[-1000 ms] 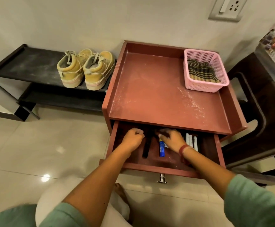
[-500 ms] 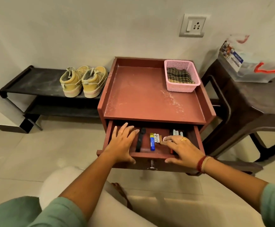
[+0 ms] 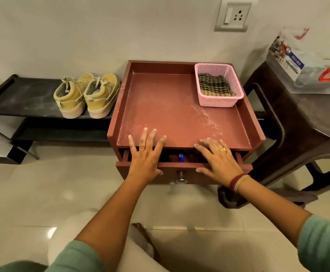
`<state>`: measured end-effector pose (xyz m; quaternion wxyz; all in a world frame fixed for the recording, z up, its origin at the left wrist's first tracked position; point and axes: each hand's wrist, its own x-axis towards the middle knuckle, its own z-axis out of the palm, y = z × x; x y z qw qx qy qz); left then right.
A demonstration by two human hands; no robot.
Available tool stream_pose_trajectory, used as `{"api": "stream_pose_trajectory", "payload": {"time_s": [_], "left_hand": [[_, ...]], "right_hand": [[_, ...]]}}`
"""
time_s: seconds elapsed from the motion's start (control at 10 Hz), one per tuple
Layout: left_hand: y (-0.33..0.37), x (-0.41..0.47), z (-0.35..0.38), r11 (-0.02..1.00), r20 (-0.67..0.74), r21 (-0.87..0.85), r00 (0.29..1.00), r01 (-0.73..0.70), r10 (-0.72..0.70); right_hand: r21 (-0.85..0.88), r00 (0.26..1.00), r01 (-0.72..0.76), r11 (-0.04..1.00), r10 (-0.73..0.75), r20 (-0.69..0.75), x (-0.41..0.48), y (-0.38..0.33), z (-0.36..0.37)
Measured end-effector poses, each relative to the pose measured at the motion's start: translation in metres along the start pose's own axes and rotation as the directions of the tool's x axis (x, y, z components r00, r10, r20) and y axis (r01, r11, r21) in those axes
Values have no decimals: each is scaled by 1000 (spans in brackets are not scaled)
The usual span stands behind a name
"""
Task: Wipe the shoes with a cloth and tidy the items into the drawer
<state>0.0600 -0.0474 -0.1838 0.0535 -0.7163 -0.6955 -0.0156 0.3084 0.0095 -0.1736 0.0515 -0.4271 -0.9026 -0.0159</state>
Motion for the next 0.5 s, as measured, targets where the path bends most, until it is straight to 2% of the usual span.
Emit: {"api": "stream_pose_trajectory", "payload": {"time_s": [0.2,0.4,0.5], "left_hand": [[10,31,-1,995,-1,-45,996,85,-85],[20,36,-17,984,94,-98,986,150,-141],[12,27,-23,988,29,-118,994,104,-101]], "right_hand": [[8,993,-113,994,113,-29,33,6,6],[58,985,-170,984,171,-2,39,-2,-2],[190,981,-179,965,190,-37,37,-12,-17]]}}
